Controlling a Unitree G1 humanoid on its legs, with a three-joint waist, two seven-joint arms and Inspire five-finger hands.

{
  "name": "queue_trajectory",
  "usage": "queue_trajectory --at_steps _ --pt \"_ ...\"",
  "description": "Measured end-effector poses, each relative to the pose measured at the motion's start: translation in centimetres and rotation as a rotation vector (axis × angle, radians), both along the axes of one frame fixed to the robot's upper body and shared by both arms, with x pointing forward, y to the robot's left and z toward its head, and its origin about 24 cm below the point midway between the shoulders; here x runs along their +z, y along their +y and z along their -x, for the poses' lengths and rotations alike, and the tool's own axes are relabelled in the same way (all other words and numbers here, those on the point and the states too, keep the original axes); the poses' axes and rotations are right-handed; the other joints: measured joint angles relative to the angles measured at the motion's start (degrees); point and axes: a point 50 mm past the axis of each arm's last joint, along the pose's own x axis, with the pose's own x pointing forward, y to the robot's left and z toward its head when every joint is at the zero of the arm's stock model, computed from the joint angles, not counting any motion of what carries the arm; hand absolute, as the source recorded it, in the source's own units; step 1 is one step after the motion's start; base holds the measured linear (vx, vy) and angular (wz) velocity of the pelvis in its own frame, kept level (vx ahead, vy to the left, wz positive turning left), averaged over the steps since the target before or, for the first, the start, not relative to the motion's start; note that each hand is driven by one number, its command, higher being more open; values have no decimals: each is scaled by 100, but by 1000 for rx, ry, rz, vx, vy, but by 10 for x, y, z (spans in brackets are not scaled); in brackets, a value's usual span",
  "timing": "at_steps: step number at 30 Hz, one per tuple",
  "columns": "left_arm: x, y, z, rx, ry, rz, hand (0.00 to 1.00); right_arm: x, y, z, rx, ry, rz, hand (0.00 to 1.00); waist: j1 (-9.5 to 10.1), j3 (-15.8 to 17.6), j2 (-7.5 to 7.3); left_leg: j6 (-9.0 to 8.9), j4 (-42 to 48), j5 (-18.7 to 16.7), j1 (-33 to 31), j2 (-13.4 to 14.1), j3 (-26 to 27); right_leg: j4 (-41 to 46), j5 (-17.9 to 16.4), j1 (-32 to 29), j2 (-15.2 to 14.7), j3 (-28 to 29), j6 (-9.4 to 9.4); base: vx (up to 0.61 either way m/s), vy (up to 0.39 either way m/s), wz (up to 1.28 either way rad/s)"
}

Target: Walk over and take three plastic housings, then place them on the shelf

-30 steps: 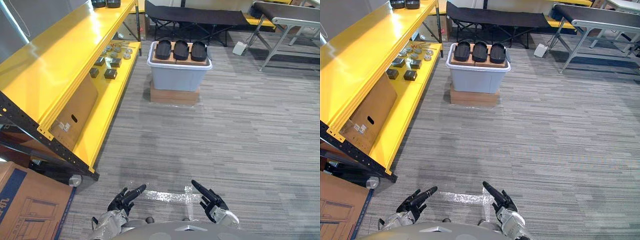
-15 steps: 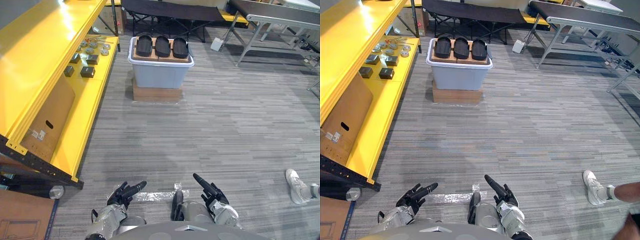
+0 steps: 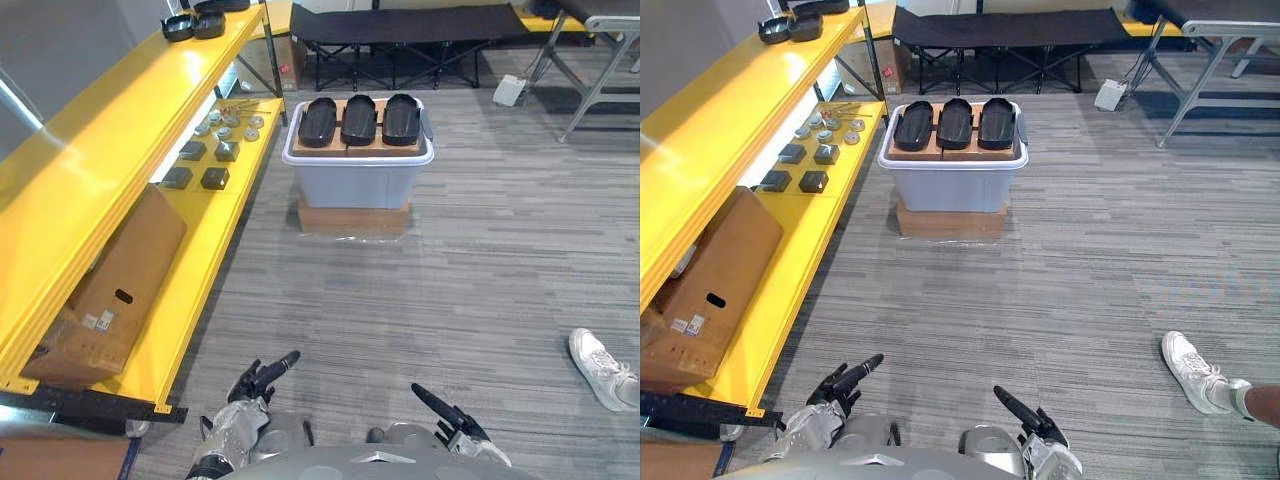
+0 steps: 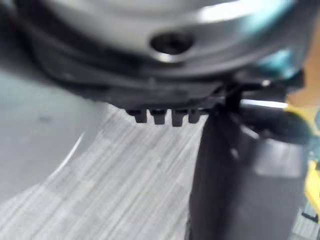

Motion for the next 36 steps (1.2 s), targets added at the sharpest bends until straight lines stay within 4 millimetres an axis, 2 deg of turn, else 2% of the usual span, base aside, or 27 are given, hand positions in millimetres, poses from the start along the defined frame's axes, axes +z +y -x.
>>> queue_trajectory --at_steps 1,3,5,6,7,8,9,10,11,12,13,14,16,18,19,20,23,24,25,26,27,29,30,31,32,35,36 --pt "0 5 0 39 -3 2 100 1 3 -4 4 -11 -5 100 63 58 -51 2 -842 513 -146 -9 -118 -175 -15 208 -29 94 24 274 48 -39" --pt "-3 13 9 77 31 -11 100 2 8 -9 31 -24 1 100 99 139 -60 -35 -1479 964 -344 29 -412 -360 -174 558 -44 159 189 337 127 -23" --pt "-10 17 26 55 97 -37 100 1 3 -3 65 -2 34 100 123 197 -22 28 -1515 1233 -438 148 -429 -287 -507 876 -43 188 349 410 272 -4" --pt "-9 26 30 77 106 -47 100 1 6 -1 82 3 31 100 195 230 -152 210 -1324 1849 -420 99 -288 -133 -780 983 -184 218 438 388 270 -1" --pt "-8 36 30 61 102 -85 100 1 11 -7 102 -7 24 100 232 267 -379 374 -1248 2061 -382 -132 -189 74 -1034 1007 -460 222 491 322 202 4" --pt "-7 41 30 57 104 -102 100 1 14 -11 111 -16 19 100 238 286 -517 387 -1192 2060 -390 -273 -168 190 -1109 999 -606 199 481 439 189 3" --pt "-7 46 32 35 115 -128 100 2 17 -16 136 -25 25 100 228 302 -638 533 -1140 2070 -395 -447 -166 708 -1120 790 -769 251 474 444 189 -1" --pt "-7 46 34 25 122 -133 100 3 18 -20 144 -38 27 100 231 297 -665 690 -1149 2064 -352 -522 -114 1462 -1052 452 -941 317 586 535 244 1" --pt "-7 49 35 6 127 -146 100 4 21 -22 143 -49 24 100 239 329 -743 857 -1275 1946 -134 -672 -47 2665 -777 -85 -1191 335 913 347 188 5" --pt "-7 50 35 -12 129 -158 100 4 23 -23 143 -50 22 100 240 346 -766 917 -1385 1905 39 -743 -52 3226 -579 -310 -1336 341 1024 525 245 13" --pt "-7 49 34 -52 123 -178 100 5 22 -25 141 -64 44 100 219 367 -749 1012 -1652 1812 496 -853 -61 4148 -584 -719 -1571 277 943 439 179 7" --pt "-7 48 34 -66 118 -182 100 7 19 -27 144 -71 57 100 221 368 -711 1033 -1740 1757 681 -853 -68 4253 -683 -827 -1589 204 848 435 167 4" --pt "-5 43 29 -100 87 -188 100 9 16 -30 154 -84 96 100 197 357 -538 1062 -1931 1673 1098 -759 -136 3619 -1015 -1112 -1527 -260 782 418 86 13" --pt "-2 36 16 -138 50 -184 100 10 16 -32 146 -86 110 100 190 298 -468 983 -1942 1612 1177 -601 -247 2224 -968 -1305 -1289 -411 835 382 -10 33" --pt "2 31 6 -167 12 -184 100 11 18 -34 142 -91 110 100 180 300 -460 885 -1939 1551 1199 -524 -324 1318 -803 -1417 -1180 -325 1002 313 -105 34" --pt "4 27 -1 -185 -13 -177 100 10 19 -34 140 -89 108 100 181 289 -481 763 -1923 1473 1231 -473 -395 640 -382 -1505 -1173 -240 941 308 -141 33" --pt "3 23 -1 -193 -24 -166 100 9 23 -31 138 -78 94 100 189 214 -623 516 -1822 1202 1376 -395 -522 -57 557 -1547 -1241 14 958 283 -255 20" --pt "4 30 2 -194 -18 -178 100 6 29 -26 132 -67 76 100 198 167 -830 380 -1670 977 1435 -452 -573 -146 1009 -1463 -1401 131 961 278 -428 18" --pt "0 30 7 -172 7 -172 100 5 28 -25 136 -54 76 100 183 145 -712 252 -1463 729 1510 -292 -611 66 1221 -1369 -1273 -1 947 272 -427 19" --pt "-1 28 11 -172 16 -161 100 5 24 -22 137 -49 84 100 167 81 -647 172 -1372 673 1484 -134 -580 49 1120 -1318 -1162 -26 891 292 -415 6" --pt "-4 17 15 -174 20 -129 100 5 14 -19 138 -38 100 100 180 20 -431 53 -1225 442 1540 198 -582 -27 970 -1168 -848 -129 789 231 -252 2" --pt "-5 14 17 -176 24 -123 100 5 12 -19 142 -38 103 100 168 -73 -262 -69 -1221 344 1585 435 -613 73 763 -1143 -592 -216 665 207 -207 0" --pt "-6 14 18 -175 26 -123 100 5 13 -19 154 -39 102 100 168 -88 -225 -85 -1222 332 1616 500 -624 205 631 -1172 -535 -219 646 202 -207 15" --pt "-6 14 18 -158 30 -124 100 5 14 -19 176 -40 98 100 146 -81 -259 -147 -1017 298 1582 584 -681 551 298 -1248 -517 -301 582 152 -158 23" --pt "-5 15 18 -149 24 -125 100 4 15 -19 177 -38 96 100 142 -75 -283 -148 -793 298 1490 587 -709 609 210 -1228 -528 -340 559 134 -155 38" --pt "-3 15 14 -121 -12 -123 100 3 12 -13 171 -24 98 100 166 -63 -299 -274 592 361 810 625 -685 375 178 -832 -524 -537 531 125 -108 35" --pt "-3 15 14 -126 -11 -126 100 3 12 -13 172 -26 101 100 195 -77 -276 -270 544 313 800 612 -634 297 195 -775 -529 -536 544 131 -19 13"
